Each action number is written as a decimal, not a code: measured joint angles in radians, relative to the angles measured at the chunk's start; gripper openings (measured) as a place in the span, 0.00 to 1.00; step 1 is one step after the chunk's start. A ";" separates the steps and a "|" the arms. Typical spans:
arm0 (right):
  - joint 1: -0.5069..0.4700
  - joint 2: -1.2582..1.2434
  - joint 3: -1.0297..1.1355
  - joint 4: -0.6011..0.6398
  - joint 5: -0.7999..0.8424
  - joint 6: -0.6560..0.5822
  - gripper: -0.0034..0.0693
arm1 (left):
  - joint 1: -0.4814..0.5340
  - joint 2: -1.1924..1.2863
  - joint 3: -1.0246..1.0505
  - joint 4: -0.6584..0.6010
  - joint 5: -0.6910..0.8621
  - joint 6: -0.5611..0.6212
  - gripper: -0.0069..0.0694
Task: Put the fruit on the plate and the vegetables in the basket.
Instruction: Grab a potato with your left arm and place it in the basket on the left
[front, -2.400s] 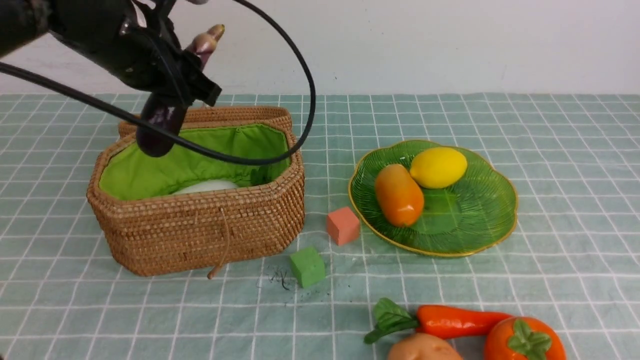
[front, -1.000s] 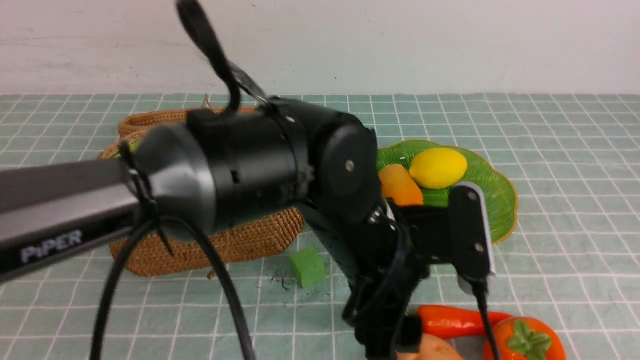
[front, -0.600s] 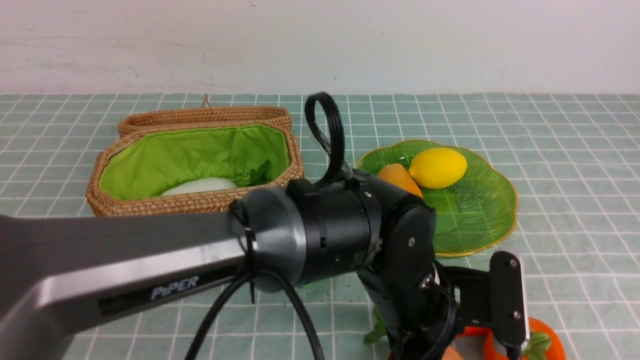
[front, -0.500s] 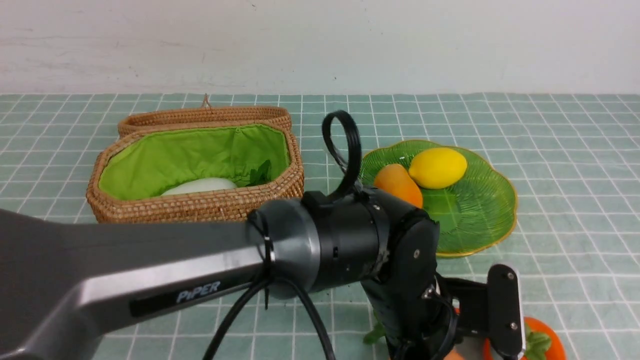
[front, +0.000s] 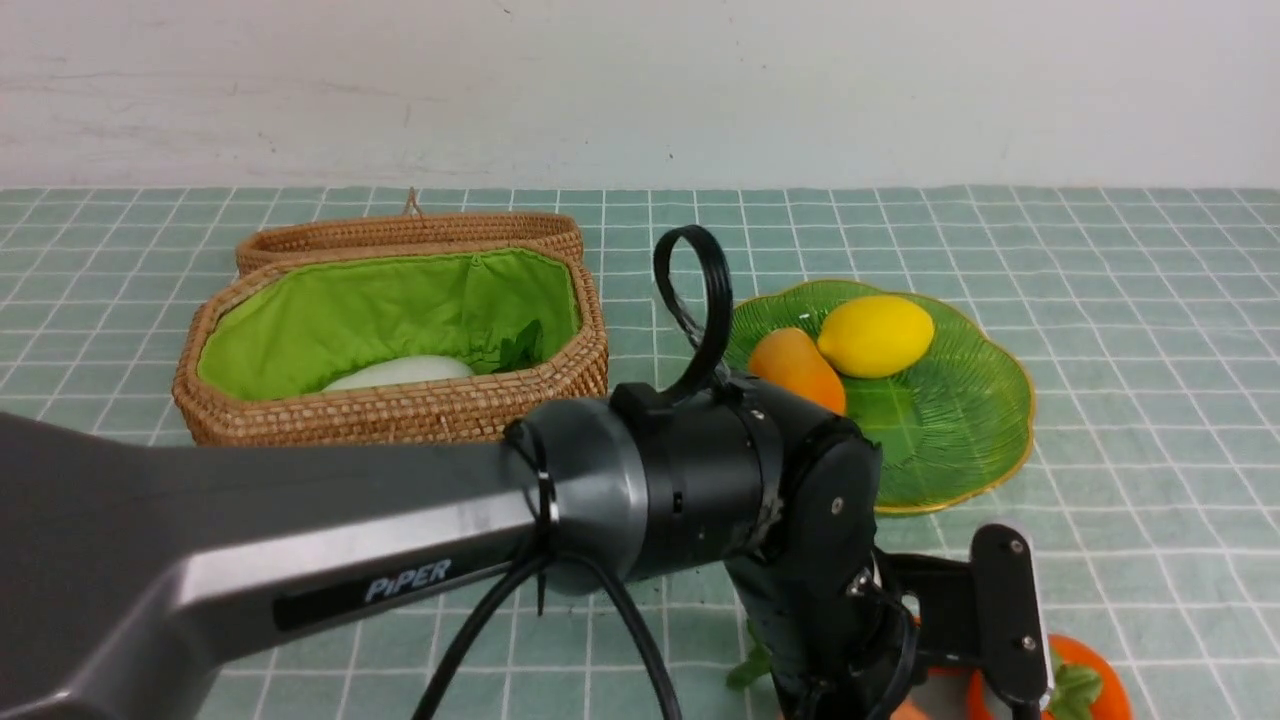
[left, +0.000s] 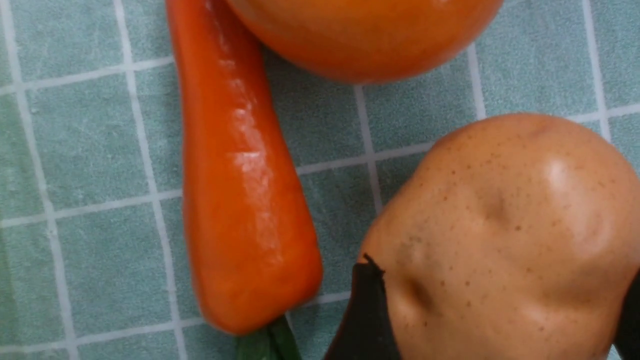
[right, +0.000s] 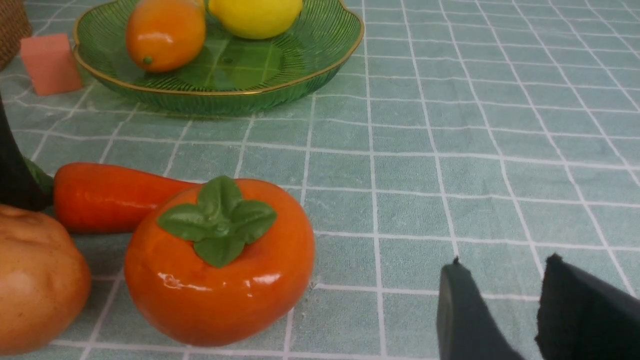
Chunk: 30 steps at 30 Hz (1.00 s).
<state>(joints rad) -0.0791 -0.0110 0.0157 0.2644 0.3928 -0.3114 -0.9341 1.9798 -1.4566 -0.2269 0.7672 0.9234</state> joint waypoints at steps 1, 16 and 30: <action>0.000 0.000 0.000 0.000 0.000 0.000 0.38 | 0.000 0.001 -0.008 0.002 0.018 -0.012 0.82; 0.000 0.000 0.000 0.000 0.000 0.000 0.38 | 0.012 0.002 -0.124 0.013 0.173 -0.030 0.67; 0.000 0.000 0.000 0.000 0.000 0.000 0.38 | 0.143 -0.129 -0.234 0.144 0.277 -0.152 0.67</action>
<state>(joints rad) -0.0791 -0.0110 0.0157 0.2644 0.3928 -0.3114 -0.7907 1.8510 -1.6911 -0.0834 1.0444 0.7712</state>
